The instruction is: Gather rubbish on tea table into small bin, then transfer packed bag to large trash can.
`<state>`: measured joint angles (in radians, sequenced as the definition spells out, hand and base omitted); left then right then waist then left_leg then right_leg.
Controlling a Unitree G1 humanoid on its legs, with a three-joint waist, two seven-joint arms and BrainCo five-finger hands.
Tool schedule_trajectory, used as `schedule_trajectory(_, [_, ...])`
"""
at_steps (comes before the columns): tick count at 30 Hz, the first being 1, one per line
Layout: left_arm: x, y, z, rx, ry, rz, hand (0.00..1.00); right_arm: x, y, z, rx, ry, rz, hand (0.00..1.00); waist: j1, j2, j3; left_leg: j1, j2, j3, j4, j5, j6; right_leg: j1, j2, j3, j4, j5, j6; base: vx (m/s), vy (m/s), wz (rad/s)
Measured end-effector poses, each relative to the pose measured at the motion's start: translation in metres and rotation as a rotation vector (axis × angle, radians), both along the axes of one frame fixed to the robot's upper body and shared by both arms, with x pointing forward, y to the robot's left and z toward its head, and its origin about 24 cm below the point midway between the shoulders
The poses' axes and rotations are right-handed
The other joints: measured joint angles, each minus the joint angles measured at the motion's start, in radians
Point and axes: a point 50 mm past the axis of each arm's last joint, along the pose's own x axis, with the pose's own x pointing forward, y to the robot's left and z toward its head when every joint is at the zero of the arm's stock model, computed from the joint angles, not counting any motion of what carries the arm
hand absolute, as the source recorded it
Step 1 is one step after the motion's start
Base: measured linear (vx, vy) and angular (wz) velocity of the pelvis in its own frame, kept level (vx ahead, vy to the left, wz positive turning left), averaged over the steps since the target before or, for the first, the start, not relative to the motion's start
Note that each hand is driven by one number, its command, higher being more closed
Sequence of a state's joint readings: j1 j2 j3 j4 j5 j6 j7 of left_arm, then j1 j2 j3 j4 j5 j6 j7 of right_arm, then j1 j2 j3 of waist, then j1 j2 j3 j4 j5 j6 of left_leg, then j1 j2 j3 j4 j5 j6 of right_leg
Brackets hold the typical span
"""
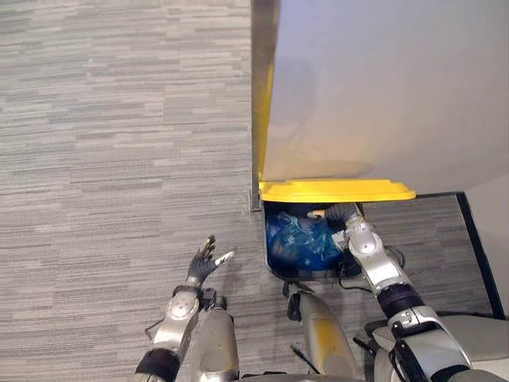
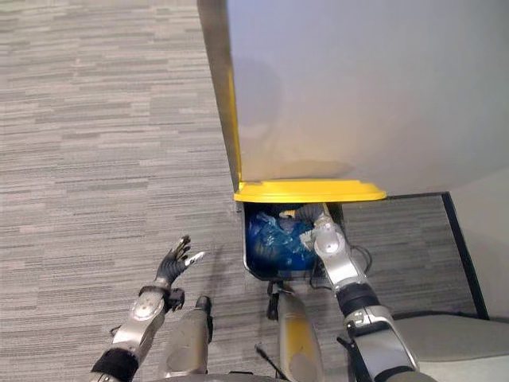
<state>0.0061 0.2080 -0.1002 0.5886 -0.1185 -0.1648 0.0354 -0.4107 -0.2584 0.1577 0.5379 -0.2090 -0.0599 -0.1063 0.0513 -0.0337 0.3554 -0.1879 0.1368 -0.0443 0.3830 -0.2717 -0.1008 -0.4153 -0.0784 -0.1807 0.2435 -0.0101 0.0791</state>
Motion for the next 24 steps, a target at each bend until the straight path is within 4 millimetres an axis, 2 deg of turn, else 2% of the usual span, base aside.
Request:
schedule_trajectory(2, [-0.020, 0.014, -0.018, 0.004, 0.100, 0.054, 0.00, -0.007, 0.001, -0.012, 0.008, 0.039, -0.001, 0.00, 0.012, 0.000, -0.016, 0.021, 0.001, -0.001, -0.002, 0.000, 0.000, 0.019, -0.005, -0.002, 0.001, -0.006, 0.004, 0.02, 0.011, 0.02])
schedule_trajectory(4, [-0.029, 0.022, -0.028, 0.005, 0.157, 0.094, 0.00, -0.013, 0.000, -0.024, 0.009, 0.085, -0.003, 0.00, 0.020, 0.000, -0.030, 0.030, 0.000, -0.002, -0.001, -0.001, -0.001, 0.032, -0.008, -0.005, 0.001, -0.011, 0.010, 0.00, 0.005, 0.06])
schedule_trajectory(9, [-0.055, 0.035, -0.044, 0.010, 0.254, 0.164, 0.00, -0.029, 0.007, -0.045, 0.047, 0.155, -0.001, 0.00, 0.020, -0.001, -0.043, 0.070, 0.001, -0.002, 0.039, -0.018, -0.004, 0.076, -0.007, -0.002, 0.018, -0.026, 0.021, -0.01, 0.008, -0.01])
schedule_trajectory(13, [-0.062, 0.037, -0.049, 0.009, 0.285, 0.183, 0.00, -0.038, 0.014, -0.056, 0.085, 0.187, -0.002, 0.00, 0.020, -0.004, -0.044, 0.056, 0.003, 0.024, 0.137, -0.061, 0.008, 0.079, -0.002, 0.025, 0.037, -0.013, 0.024, -0.09, 0.054, -0.22])
schedule_trajectory(15, [-0.057, 0.036, -0.047, 0.008, 0.272, 0.180, 0.00, -0.048, 0.011, -0.064, 0.121, 0.212, -0.039, 0.00, 0.018, -0.006, -0.044, 0.029, 0.001, 0.032, 0.199, -0.082, 0.018, 0.075, -0.004, 0.033, 0.035, 0.004, 0.032, -0.15, 0.093, -0.19])
schedule_trajectory(16, [-0.056, 0.037, -0.046, 0.008, 0.265, 0.189, 0.00, -0.057, 0.008, -0.072, 0.147, 0.239, -0.064, 0.00, 0.020, -0.023, -0.050, 0.018, -0.004, 0.050, 0.214, -0.083, 0.024, 0.065, -0.007, 0.042, 0.021, 0.005, 0.040, -0.22, 0.067, -0.39])
schedule_trajectory(17, [-0.057, 0.034, -0.047, -0.003, 0.266, 0.192, 0.00, -0.068, 0.006, -0.081, 0.186, 0.266, -0.098, 0.00, 0.021, -0.023, -0.051, 0.010, 0.019, 0.077, 0.189, -0.060, 0.039, 0.039, -0.013, 0.036, 0.047, -0.032, 0.067, -0.19, 0.046, -0.50])
schedule_trajectory(18, [-0.057, 0.034, -0.047, -0.003, 0.266, 0.193, 0.00, -0.072, 0.006, -0.083, 0.202, 0.272, -0.108, 0.00, 0.023, -0.025, -0.053, 0.009, 0.021, 0.091, 0.179, -0.048, 0.038, 0.007, -0.021, 0.034, 0.129, -0.044, 0.036, -0.21, 0.014, -0.55])
schedule_trajectory(19, [-0.060, 0.034, -0.049, -0.004, 0.279, 0.195, 0.00, -0.082, 0.003, -0.089, 0.237, 0.293, -0.140, 0.00, 0.016, -0.048, -0.066, 0.015, 0.022, 0.111, 0.157, -0.030, 0.041, -0.037, -0.041, 0.026, 0.322, -0.066, -0.004, -0.15, 0.011, -0.51])
schedule_trajectory(20, [-0.062, 0.031, -0.050, -0.010, 0.283, 0.195, 0.00, -0.104, -0.004, -0.102, 0.280, 0.341, -0.205, 0.00, 0.017, -0.054, -0.076, 0.035, 0.023, 0.133, 0.110, 0.000, 0.036, -0.029, -0.065, 0.020, 0.521, -0.104, -0.025, -0.18, -0.027, -0.43])
schedule_trajectory(21, [-0.061, 0.031, -0.049, -0.012, 0.276, 0.193, 0.00, -0.118, -0.008, -0.111, 0.310, 0.374, -0.246, 0.00, 0.016, -0.063, -0.087, 0.048, 0.028, 0.133, 0.080, 0.014, 0.033, 0.013, -0.071, 0.025, 0.590, -0.133, -0.020, -0.07, -0.070, -0.27])
schedule_trajectory(22, [-0.060, 0.030, -0.048, -0.012, 0.270, 0.192, 0.00, -0.125, -0.010, -0.114, 0.323, 0.389, -0.266, 0.00, 0.016, -0.069, -0.094, 0.048, 0.029, 0.133, 0.068, 0.022, 0.026, 0.039, -0.072, 0.030, 0.606, -0.148, -0.013, -0.02, -0.137, -0.14])
schedule_trajectory(23, [-0.057, 0.029, -0.044, -0.014, 0.248, 0.190, 0.00, -0.137, -0.015, -0.120, 0.349, 0.412, -0.311, 0.00, 0.018, -0.087, -0.109, 0.033, 0.033, 0.136, 0.054, 0.036, 0.010, 0.106, -0.067, 0.054, 0.573, -0.208, 0.009, -0.03, -0.195, -0.18])
schedule_trajectory(24, [-0.050, 0.027, -0.039, -0.019, 0.217, 0.186, 0.00, -0.146, -0.021, -0.125, 0.367, 0.427, -0.354, 0.00, 0.017, -0.111, -0.127, 0.002, 0.038, 0.138, 0.049, 0.049, -0.011, 0.140, -0.039, 0.065, 0.443, -0.285, 0.007, -0.06, -0.221, -0.18])
